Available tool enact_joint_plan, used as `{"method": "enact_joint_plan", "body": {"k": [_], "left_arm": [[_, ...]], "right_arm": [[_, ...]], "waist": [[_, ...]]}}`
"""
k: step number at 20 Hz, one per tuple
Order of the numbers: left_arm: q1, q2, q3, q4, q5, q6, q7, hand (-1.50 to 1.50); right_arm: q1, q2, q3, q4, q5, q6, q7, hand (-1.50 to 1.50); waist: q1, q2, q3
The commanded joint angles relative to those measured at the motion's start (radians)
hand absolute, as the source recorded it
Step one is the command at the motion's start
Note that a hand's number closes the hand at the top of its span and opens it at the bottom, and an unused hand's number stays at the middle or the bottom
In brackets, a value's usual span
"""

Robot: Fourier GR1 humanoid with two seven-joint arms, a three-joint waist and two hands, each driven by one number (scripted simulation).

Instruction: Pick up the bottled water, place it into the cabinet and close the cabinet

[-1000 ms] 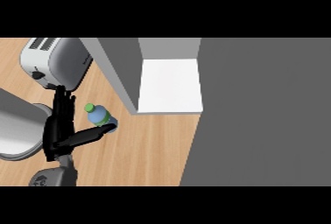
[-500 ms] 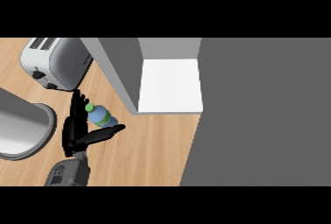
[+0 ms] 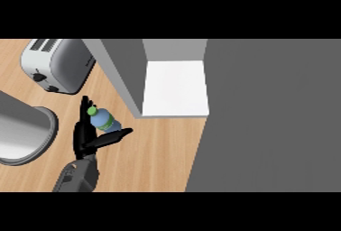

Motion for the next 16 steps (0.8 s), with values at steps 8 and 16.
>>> {"method": "enact_joint_plan", "body": {"k": [8,16], "left_arm": [[-0.035,0.025,0.044,0.252,0.073,-0.043,-0.229,-1.5],[-0.081,0.044,0.065,0.298,0.127,-0.104,-0.271,-1.5]], "right_arm": [[0.032,-0.054,-0.039,-0.095,0.024,0.029,0.002,-1.5],[0.0,-0.022,0.022,-0.128,0.082,-0.024,0.071,-1.5]], "waist": [[0.001,0.001,0.0],[0.002,0.0,0.0]]}}
